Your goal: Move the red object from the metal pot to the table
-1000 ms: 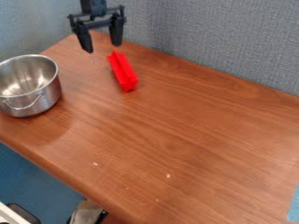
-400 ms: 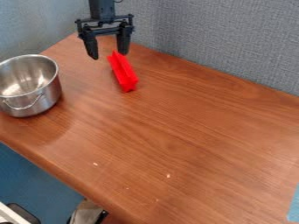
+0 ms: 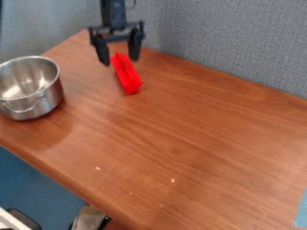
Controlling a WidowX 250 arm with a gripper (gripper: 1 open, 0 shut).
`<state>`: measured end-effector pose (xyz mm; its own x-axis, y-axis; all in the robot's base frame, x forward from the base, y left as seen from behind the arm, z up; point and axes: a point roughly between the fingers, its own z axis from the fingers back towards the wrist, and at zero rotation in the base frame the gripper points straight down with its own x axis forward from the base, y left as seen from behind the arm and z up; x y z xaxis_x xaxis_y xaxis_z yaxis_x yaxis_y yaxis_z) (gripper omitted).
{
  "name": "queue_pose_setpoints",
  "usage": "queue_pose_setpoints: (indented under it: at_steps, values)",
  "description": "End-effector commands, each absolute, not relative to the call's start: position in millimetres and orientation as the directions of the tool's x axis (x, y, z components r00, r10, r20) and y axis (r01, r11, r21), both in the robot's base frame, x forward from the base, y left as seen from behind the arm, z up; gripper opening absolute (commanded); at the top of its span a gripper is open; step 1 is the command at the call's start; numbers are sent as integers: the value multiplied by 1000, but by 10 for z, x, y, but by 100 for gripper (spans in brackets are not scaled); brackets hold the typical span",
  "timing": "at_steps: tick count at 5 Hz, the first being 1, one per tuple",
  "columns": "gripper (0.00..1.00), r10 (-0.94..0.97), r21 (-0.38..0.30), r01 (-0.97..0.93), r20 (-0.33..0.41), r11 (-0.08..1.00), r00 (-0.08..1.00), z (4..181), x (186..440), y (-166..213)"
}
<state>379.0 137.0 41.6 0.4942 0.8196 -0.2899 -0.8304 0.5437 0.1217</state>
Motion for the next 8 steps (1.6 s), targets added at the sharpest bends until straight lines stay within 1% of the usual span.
queue_pose_setpoints:
  at_steps: [1, 2, 3, 4, 5, 6, 7, 8]
  values:
    - [100, 825, 55, -832, -188, 551, 534, 646, 3733, 1351]
    - [100, 814, 24, -823, -169, 567, 556, 737, 3595, 1354]
    - [100, 830, 2, -843, -172, 538, 530, 906, 3638, 1397]
    - [100, 845, -23, -861, -178, 509, 504, 1118, 3656, 1440]
    - [100, 861, -31, -876, -173, 481, 479, 1190, 3668, 1460]
    - [100, 871, -48, -887, -172, 460, 461, 1120, 3679, 1370]
    - [0, 874, -61, -890, -169, 452, 456, 1040, 3701, 1300]
    - [0, 872, -80, -884, -144, 462, 468, 974, 3658, 1386]
